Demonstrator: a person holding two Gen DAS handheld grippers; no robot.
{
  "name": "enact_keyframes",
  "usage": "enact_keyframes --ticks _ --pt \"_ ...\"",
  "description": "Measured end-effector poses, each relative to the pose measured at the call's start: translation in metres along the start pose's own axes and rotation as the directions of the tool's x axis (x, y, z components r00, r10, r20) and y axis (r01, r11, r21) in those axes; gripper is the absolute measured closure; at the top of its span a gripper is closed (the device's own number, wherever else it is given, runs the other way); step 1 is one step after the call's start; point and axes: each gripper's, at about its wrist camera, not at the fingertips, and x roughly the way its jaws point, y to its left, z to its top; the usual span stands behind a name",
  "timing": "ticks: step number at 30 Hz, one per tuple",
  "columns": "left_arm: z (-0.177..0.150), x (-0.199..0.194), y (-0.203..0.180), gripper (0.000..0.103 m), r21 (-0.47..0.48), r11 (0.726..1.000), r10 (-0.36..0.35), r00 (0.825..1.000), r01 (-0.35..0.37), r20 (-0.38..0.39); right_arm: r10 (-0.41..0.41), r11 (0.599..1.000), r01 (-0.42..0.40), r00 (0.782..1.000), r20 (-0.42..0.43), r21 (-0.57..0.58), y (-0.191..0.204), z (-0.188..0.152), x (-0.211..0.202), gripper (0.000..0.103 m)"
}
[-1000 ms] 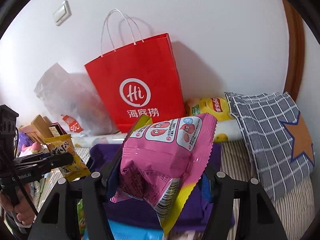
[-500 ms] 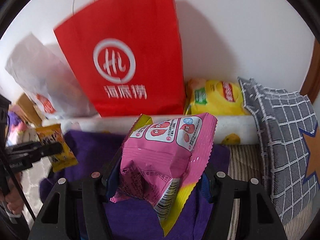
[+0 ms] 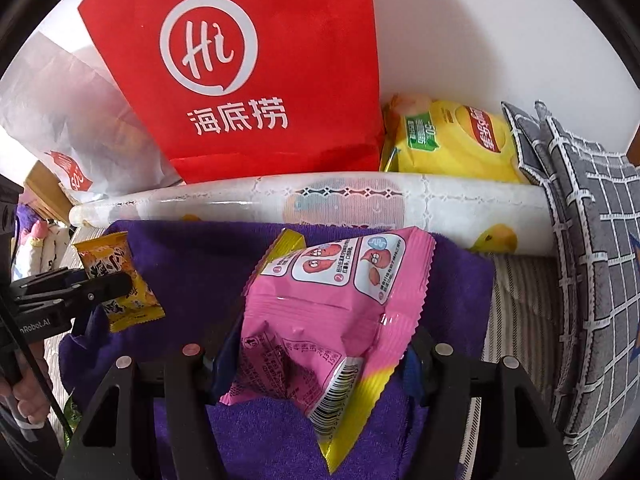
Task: Organize snacks
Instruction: 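Carry the pink bag onto the purple towel and open the right tool while left carries yellow bag, then release the yellow chip bag onto the purple towel with the left tool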
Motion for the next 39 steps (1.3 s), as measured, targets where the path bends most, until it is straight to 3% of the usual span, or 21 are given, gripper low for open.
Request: enact_keyframes --ticks 5,7,9,13,15,18,21,24,30,35,39 --pt "-0.001 0.003 -0.001 0.064 0.009 1.000 0.008 1.000 -0.008 -0.015 -0.037 0.999 0.037 0.999 -0.007 -0.014 0.005 0.004 -0.002 0.032" --pt "-0.001 0.002 -0.002 0.063 0.024 1.000 0.015 1.000 -0.014 -0.013 -0.040 0.999 0.041 0.999 0.028 -0.007 0.004 0.005 -0.011 0.022" --pt "-0.002 0.001 -0.003 0.053 0.034 0.999 0.016 1.000 -0.016 -0.009 -0.032 0.999 0.032 0.998 0.050 0.006 0.004 0.006 -0.019 0.022" --pt "0.000 -0.006 -0.003 0.048 0.023 1.000 0.015 1.000 -0.015 0.001 -0.025 1.000 0.025 0.995 0.101 0.000 0.012 0.008 -0.041 0.022" --pt "0.000 -0.014 -0.006 0.040 0.025 0.999 0.027 0.999 -0.027 0.019 -0.051 0.998 0.055 0.987 0.154 -0.017 0.019 0.007 -0.055 0.022" --pt "0.000 -0.031 -0.012 0.037 0.015 0.999 0.030 0.998 -0.031 0.055 -0.074 0.996 0.085 0.971 0.227 -0.037 0.033 0.002 -0.075 0.022" --pt "-0.002 -0.049 -0.024 0.037 0.041 0.998 0.041 0.995 -0.045 0.092 -0.064 0.993 0.087 0.968 0.242 -0.085 0.050 -0.004 -0.088 0.022" --pt "-0.008 -0.070 -0.039 0.037 0.090 0.992 0.076 0.985 -0.090 0.152 -0.098 0.989 0.127 0.953 0.288 -0.082 0.060 -0.015 -0.101 0.022" --pt "-0.028 -0.109 -0.069 0.037 0.193 0.966 0.117 0.956 -0.173 0.269 -0.111 0.992 0.124 0.953 0.281 -0.027 0.056 -0.047 -0.123 0.022" --pt "-0.048 -0.139 -0.082 0.037 0.201 0.961 0.117 0.936 -0.192 0.333 -0.130 0.991 0.134 0.950 0.284 0.004 0.044 -0.080 -0.154 0.022" --pt "-0.071 -0.155 -0.083 0.037 0.202 0.966 0.088 0.938 -0.163 0.334 -0.196 0.980 0.194 0.935 0.296 0.036 0.029 -0.111 -0.176 0.022"
